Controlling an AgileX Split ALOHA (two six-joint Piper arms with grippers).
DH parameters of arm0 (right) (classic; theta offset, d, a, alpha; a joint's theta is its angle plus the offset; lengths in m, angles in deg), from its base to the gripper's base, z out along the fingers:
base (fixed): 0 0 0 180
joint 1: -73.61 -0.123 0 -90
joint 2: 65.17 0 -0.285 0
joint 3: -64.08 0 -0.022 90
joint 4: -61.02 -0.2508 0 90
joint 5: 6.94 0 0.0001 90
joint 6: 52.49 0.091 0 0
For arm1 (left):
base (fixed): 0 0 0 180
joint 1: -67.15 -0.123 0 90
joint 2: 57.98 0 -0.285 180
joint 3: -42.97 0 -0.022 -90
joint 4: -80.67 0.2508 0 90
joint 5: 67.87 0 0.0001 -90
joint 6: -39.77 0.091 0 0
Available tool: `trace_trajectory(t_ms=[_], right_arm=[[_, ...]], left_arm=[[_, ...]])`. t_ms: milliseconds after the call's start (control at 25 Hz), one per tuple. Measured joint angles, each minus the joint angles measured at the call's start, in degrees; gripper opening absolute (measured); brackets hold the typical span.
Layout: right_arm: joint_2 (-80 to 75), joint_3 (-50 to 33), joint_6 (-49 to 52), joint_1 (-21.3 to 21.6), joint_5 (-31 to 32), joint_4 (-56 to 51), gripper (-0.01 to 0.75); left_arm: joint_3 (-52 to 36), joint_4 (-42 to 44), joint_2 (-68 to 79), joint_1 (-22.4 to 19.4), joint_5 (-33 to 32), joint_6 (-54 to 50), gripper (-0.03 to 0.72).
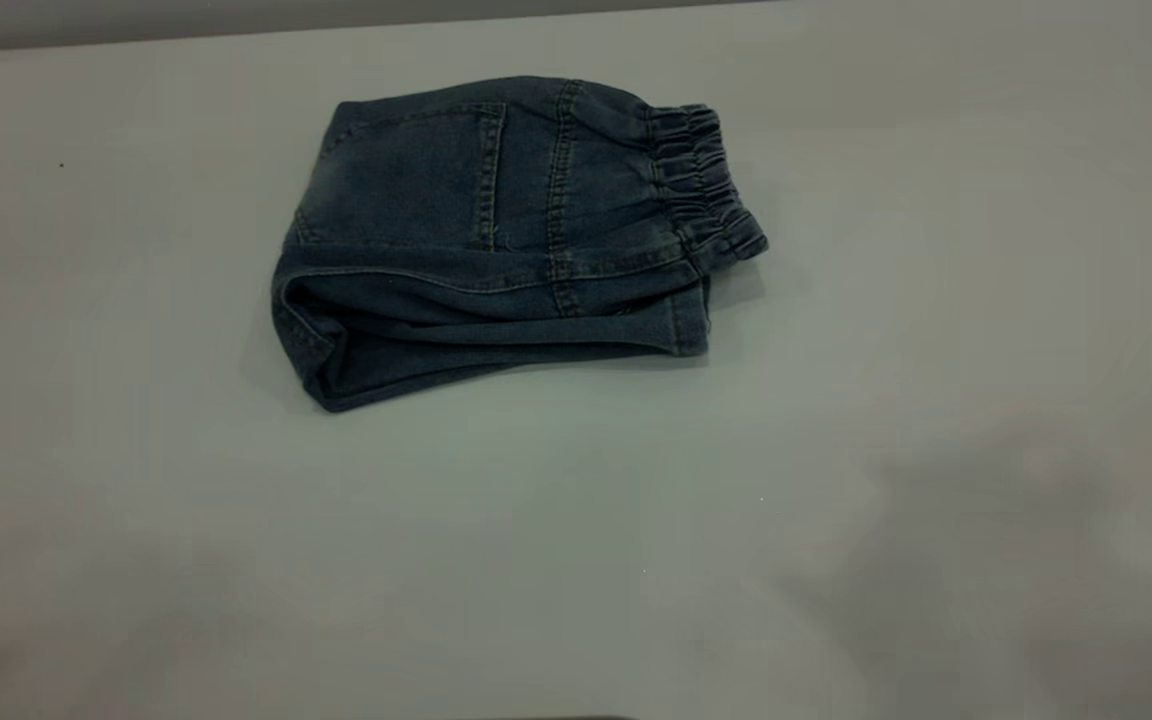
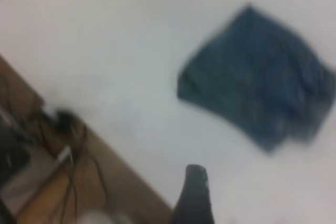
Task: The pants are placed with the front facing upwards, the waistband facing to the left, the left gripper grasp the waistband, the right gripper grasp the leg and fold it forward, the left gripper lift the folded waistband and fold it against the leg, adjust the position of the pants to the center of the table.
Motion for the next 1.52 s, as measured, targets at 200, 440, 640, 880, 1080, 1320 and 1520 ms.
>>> trace_trajectory(t_ms=[200,440,640,880,1080,1320,1520], right_arm=[[11.02,-17.46,-1.75,0.00,-0.34,0.45,0.549],[23.97,-38.44,-1.81,0.00,-0.87,3.68,0.549],[35.85,-53.89,-0.39,0.00,-4.93,6.68,0.549],[47.03,-63.86,0.20,0.00,-8.56,7.24,0.549],[51.77,-64.24,0.76,0.00,-8.75,7.88,0.549],[52.71,-64.42,0.78,0.00,-8.75,7.94,0.549],[52.89,-64.47,0.78,0.00,-8.75,7.54,0.549]], left_arm=[[-14.87,4.40,-6.40,0.00,0.00,-1.69,0.566],[-32.36,5.14,-11.30,0.00,0.00,-2.78,0.566],[-41.68,5.25,-14.37,0.00,0.00,-3.03,0.566],[-44.67,5.25,-17.20,0.00,0.27,-3.03,0.566],[-47.21,6.96,-18.64,0.00,0.90,-3.03,0.566],[-50.02,7.38,-19.29,0.00,2.59,-3.03,0.566],[-50.04,7.53,-19.29,0.00,3.08,-3.04,0.566]])
